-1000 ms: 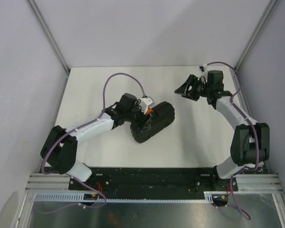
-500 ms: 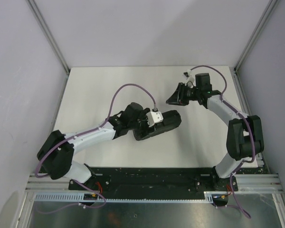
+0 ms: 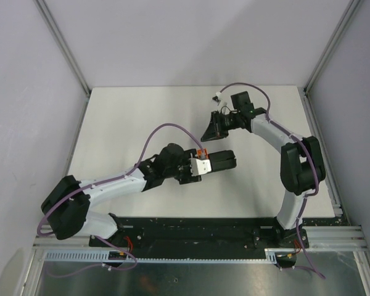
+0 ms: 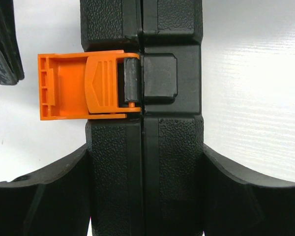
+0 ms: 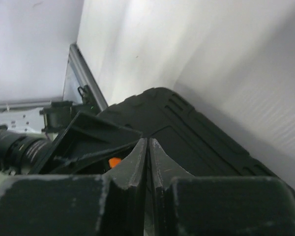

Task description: Pack the tool kit

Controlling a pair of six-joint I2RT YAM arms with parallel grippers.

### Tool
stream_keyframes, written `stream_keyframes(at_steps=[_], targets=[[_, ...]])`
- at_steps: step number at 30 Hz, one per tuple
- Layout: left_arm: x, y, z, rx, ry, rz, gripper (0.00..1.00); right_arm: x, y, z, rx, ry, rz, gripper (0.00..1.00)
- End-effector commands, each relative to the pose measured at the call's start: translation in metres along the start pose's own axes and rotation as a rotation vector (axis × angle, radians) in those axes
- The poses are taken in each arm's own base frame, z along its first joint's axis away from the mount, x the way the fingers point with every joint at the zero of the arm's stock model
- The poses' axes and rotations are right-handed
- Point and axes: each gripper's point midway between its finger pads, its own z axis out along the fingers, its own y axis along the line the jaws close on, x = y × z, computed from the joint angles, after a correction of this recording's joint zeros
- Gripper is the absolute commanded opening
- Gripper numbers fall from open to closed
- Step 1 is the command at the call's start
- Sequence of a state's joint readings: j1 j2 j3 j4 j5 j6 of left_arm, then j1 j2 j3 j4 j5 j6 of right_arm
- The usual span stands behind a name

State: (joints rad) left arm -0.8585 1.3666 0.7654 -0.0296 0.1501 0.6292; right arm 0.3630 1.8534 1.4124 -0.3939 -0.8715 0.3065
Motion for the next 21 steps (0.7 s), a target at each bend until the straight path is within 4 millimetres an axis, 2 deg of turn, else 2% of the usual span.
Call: stream_keyframes(at_steps=[1, 6, 11, 15, 18, 21], targets=[[0.049, 0.003, -0.006, -0.041, 0.17, 0.023, 0.0, 0.014, 0.041, -0.026, -0.151, 0.077, -0.089, 0.09], [0.045, 0.007, -0.004, -0.039, 0.153, 0.011, 0.0, 0.046, 0.061, -0.044, -0.174, 0.15, -0.123, 0.1], [0.045, 0.006, -0.005, -0.034, 0.142, -0.003, 0.0, 0.071, 0.083, -0.05, -0.205, 0.205, -0.162, 0.1], [0.043, 0.005, -0.005, -0.032, 0.132, -0.014, 0.0, 0.091, 0.091, -0.051, -0.206, 0.248, -0.188, 0.11], [0.04, 0.006, -0.007, -0.036, 0.123, -0.019, 0.0, 0.104, 0.085, -0.046, -0.161, 0.288, -0.159, 0.12], [0.041, 0.005, -0.008, -0.036, 0.122, -0.016, 0.0, 0.117, 0.062, -0.04, -0.064, 0.32, -0.095, 0.13]])
